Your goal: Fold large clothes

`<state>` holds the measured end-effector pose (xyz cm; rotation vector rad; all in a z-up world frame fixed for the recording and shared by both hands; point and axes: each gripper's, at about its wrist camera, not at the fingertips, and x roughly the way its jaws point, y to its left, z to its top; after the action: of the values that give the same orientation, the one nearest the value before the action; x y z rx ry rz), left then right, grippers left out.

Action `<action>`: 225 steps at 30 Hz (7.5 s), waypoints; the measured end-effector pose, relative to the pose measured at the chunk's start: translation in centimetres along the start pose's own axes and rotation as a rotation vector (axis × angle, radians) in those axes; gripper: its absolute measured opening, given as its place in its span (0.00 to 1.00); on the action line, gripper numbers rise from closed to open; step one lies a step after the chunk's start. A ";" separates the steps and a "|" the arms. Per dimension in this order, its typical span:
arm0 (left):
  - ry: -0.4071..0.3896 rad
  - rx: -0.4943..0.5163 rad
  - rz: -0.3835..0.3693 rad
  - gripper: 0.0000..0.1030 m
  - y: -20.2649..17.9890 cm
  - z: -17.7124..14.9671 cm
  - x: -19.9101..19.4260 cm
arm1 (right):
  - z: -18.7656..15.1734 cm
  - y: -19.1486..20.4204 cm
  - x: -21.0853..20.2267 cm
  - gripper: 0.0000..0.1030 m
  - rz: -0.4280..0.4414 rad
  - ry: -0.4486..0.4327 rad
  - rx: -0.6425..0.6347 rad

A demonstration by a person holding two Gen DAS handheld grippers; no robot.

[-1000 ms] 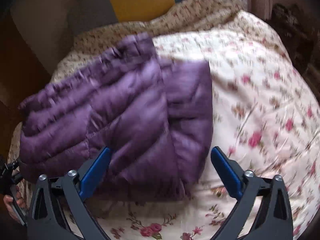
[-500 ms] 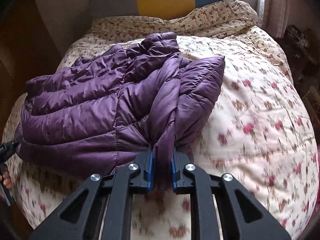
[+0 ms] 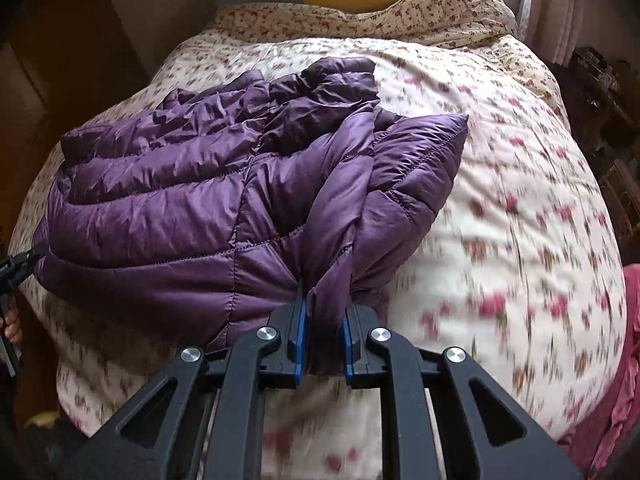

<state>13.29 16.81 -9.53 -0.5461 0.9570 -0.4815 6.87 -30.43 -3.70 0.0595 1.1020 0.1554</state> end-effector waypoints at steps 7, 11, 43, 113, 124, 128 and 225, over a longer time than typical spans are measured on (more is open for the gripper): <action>-0.001 0.023 0.029 0.21 -0.7 -2.0 -2.0 | -2.8 0.8 -2.1 0.34 -0.025 0.012 -0.026; -0.071 -0.011 0.048 0.58 -0.2 -0.5 -3.4 | -2.2 0.4 -4.1 0.50 -0.032 -0.044 -0.007; -0.186 0.079 0.310 0.02 -3.0 10.8 3.0 | 10.8 1.3 2.6 0.04 -0.128 -0.287 0.226; -0.220 0.246 0.415 0.45 -7.3 6.8 7.6 | 8.7 12.3 8.5 0.52 -0.157 -0.232 0.041; -0.189 0.200 0.375 0.45 -3.7 6.5 9.6 | 8.7 12.5 11.8 0.53 -0.181 -0.188 0.020; -0.185 0.179 0.358 0.45 -2.9 6.5 10.1 | 8.9 12.5 13.0 0.53 -0.191 -0.173 0.016; -0.175 -0.039 -0.310 0.13 -6.1 3.6 -0.9 | 0.1 17.8 10.3 0.14 -0.038 -0.176 -0.142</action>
<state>15.11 13.47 -3.50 -0.7652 0.7174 -0.6816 9.80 -11.25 -10.56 -0.0734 0.9140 0.1907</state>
